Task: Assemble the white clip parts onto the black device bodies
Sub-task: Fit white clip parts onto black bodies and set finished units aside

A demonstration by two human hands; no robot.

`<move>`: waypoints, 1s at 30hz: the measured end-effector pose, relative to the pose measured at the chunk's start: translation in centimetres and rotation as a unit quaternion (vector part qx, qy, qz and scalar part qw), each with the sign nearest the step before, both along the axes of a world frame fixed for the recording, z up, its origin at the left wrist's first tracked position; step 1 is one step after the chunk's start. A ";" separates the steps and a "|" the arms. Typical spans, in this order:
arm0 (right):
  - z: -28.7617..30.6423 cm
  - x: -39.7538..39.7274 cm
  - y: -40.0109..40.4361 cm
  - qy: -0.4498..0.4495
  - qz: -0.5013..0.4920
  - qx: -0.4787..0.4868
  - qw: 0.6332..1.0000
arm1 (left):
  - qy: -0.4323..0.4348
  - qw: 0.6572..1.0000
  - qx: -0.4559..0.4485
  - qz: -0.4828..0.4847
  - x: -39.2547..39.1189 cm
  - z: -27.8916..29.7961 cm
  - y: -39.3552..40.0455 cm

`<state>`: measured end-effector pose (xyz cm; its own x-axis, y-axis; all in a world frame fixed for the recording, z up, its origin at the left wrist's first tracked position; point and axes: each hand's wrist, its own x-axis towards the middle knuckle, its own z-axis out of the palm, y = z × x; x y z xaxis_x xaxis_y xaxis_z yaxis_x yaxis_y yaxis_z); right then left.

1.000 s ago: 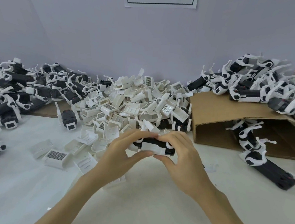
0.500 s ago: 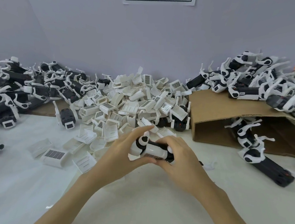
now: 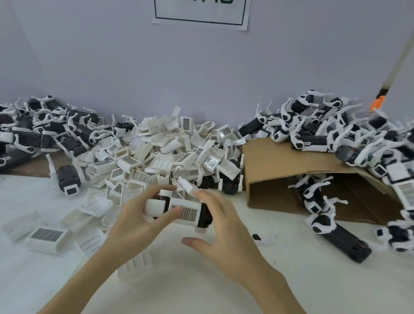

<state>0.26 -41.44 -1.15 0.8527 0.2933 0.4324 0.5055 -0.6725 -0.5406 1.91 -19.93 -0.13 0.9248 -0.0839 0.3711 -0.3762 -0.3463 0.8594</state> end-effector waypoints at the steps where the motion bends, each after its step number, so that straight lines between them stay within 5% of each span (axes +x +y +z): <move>1: -0.2 0.1 0.1 -0.023 -0.014 -0.026 0.999 | 0.031 0.999 -0.042 0.002 0.2 -0.2 -0.1; 5: 0.2 0.7 -0.1 -0.032 -0.058 -0.051 0.996 | 0.067 0.994 -0.084 0.007 0.3 -0.4 -0.7; 10: 5.6 3.4 -4.0 -0.017 -0.103 0.173 0.979 | 0.008 0.987 -0.148 0.059 0.3 0.4 0.0; 12: 9.1 5.2 -6.7 0.004 -0.138 0.365 0.921 | 0.002 0.985 -0.151 0.079 0.4 0.6 0.5; 14: 11.8 6.2 -8.8 0.122 -0.073 0.550 0.823 | 0.011 0.986 -0.148 0.077 0.5 0.8 0.8; 15: 12.4 6.2 -9.1 0.162 -0.061 0.558 0.812 | 0.016 0.987 -0.141 0.076 0.6 0.8 1.0; 19: 9.1 5.3 -6.5 0.186 -0.080 0.459 0.865 | 0.028 0.991 -0.074 0.106 0.9 0.5 1.2; 24: 1.9 3.4 -1.1 0.300 0.024 0.496 0.814 | -0.029 0.985 0.094 0.143 2.0 -0.9 1.9; 30: -1.5 3.0 1.9 0.381 0.060 0.579 0.718 | -0.065 0.927 0.227 0.293 3.9 -1.9 4.8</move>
